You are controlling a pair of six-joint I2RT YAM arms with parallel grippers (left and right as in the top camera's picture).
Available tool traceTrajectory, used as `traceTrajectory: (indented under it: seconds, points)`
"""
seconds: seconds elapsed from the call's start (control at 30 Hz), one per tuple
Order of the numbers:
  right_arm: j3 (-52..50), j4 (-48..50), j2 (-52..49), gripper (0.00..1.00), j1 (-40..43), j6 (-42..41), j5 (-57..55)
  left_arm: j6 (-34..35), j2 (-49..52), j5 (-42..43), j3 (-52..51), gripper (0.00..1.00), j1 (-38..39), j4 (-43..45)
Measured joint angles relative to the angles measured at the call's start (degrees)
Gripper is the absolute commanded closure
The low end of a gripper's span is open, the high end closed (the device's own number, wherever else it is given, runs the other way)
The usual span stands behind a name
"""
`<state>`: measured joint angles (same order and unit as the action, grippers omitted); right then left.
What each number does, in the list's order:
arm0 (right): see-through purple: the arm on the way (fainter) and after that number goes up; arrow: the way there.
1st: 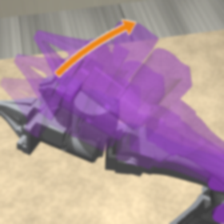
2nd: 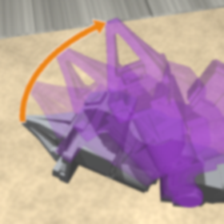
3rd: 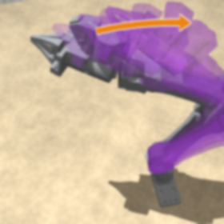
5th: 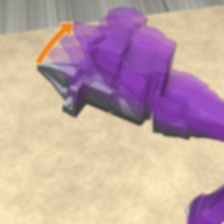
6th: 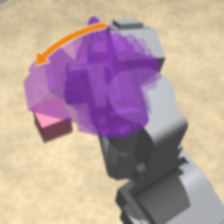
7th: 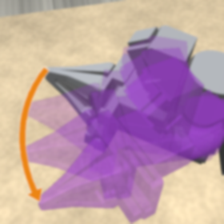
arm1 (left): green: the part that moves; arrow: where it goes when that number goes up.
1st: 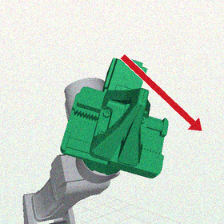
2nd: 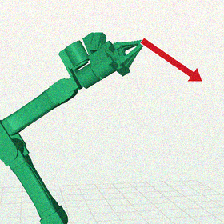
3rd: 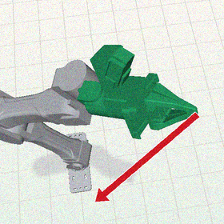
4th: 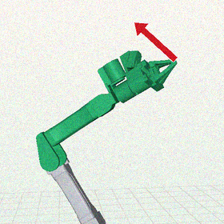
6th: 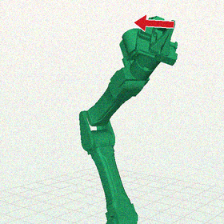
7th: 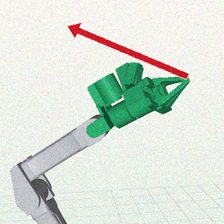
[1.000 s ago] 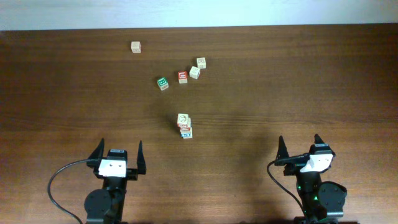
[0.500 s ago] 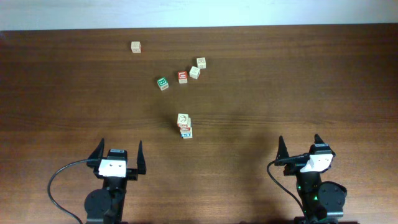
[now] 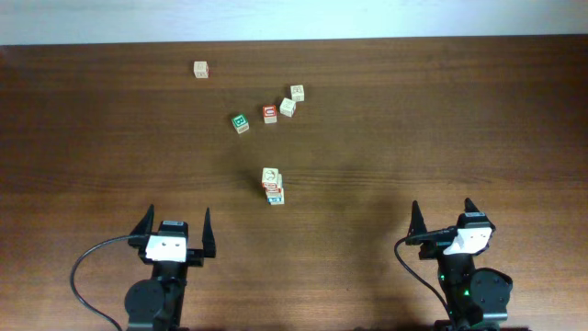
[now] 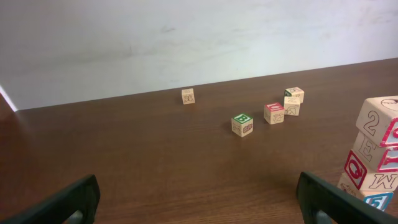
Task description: Rotate 5 blocks
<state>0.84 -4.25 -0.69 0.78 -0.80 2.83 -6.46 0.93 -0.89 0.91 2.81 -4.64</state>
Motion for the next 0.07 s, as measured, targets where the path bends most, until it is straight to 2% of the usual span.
traceTrajectory:
  seconds: [0.07]
  points:
    - [0.0, 0.0, 0.0, 0.02, 0.0, 0.0, 0.0, 0.0, 0.0, 0.0, 0.0, 0.01, 0.0, -0.02]
